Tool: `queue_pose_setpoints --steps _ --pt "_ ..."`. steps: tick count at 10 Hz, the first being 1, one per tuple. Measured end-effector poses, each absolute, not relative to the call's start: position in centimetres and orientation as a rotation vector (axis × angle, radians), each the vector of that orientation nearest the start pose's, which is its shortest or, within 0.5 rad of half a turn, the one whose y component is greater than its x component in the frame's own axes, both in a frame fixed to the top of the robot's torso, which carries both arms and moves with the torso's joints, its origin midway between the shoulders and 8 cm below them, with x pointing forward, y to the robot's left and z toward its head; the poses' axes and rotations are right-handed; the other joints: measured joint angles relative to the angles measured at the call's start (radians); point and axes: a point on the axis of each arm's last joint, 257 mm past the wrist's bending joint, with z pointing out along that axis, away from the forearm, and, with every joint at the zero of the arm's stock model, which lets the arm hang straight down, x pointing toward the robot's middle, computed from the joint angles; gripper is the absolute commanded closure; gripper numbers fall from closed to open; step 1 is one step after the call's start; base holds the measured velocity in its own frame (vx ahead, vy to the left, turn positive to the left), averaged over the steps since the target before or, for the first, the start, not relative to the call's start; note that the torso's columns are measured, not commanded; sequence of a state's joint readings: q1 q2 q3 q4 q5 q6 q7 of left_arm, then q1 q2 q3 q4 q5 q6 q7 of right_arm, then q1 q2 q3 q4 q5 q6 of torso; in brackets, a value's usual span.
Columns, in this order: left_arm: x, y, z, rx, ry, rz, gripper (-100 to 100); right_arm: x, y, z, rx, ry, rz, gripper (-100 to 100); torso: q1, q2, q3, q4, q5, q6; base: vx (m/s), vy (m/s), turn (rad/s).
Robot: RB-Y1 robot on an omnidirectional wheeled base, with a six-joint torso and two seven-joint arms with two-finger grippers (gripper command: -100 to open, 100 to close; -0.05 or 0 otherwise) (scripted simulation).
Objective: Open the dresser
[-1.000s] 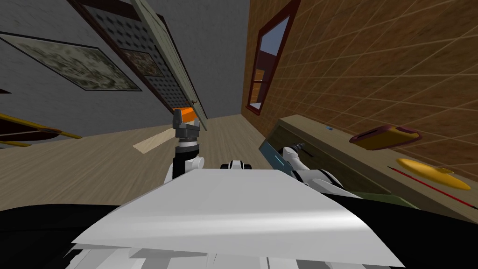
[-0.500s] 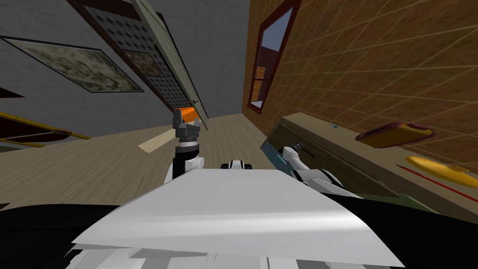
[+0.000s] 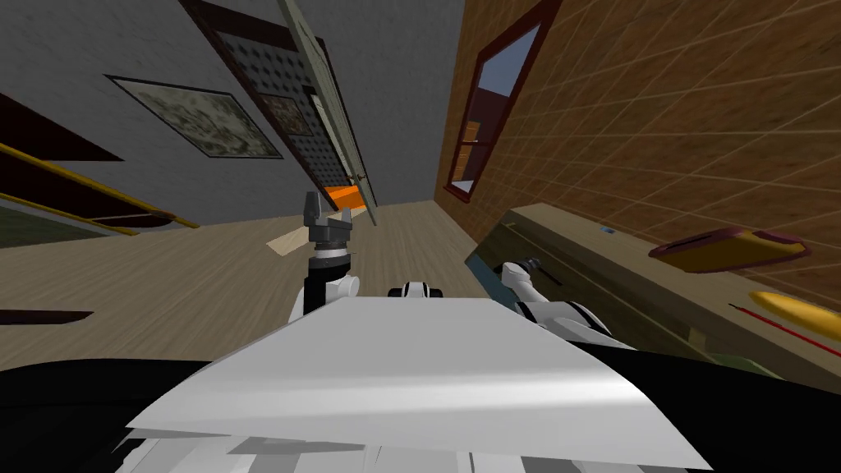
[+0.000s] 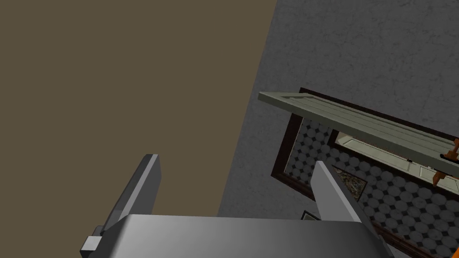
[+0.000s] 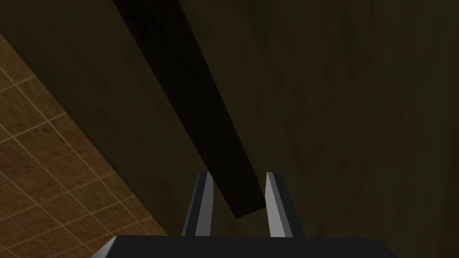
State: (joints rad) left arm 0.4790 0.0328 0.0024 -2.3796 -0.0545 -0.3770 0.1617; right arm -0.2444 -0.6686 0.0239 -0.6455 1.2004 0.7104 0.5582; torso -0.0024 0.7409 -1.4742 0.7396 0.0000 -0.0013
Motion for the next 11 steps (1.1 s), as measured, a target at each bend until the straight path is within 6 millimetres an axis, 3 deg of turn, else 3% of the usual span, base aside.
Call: queue_pose_setpoints --steps 1,3,5,9,11 --pt "34.6 26.8 5.2 -0.67 0.63 -1.418 0 36.0 -75.0 -30.1 0.014 2.052 -1.644 100 0.0 -0.002 -0.001 -0.001 -0.001 0.002 -0.045 0.005 0.082" --pt "34.6 26.8 5.1 -0.67 0.63 -1.417 0 35.7 -74.8 -30.1 0.019 2.056 -1.642 100 0.0 -0.005 -0.003 -0.002 0.001 0.006 -0.019 0.014 0.125" --pt "34.6 26.8 5.2 -0.67 0.63 -1.418 0 31.0 -77.6 -29.8 0.105 2.077 -1.691 100 0.001 0.003 0.002 -0.001 -0.001 0.006 -0.101 0.031 0.396" --pt "34.6 26.8 5.2 -0.67 0.63 -1.418 0 24.6 -80.3 -29.8 0.248 2.111 -1.755 100 0.002 -0.002 -0.002 -0.001 0.001 0.004 -0.098 0.051 0.305" --pt "34.6 26.8 5.1 -0.67 0.63 -1.417 0 23.3 -80.9 -29.9 0.266 2.116 -1.777 100 0.002 -0.004 -0.003 -0.002 0.001 0.006 -0.037 0.032 0.203"
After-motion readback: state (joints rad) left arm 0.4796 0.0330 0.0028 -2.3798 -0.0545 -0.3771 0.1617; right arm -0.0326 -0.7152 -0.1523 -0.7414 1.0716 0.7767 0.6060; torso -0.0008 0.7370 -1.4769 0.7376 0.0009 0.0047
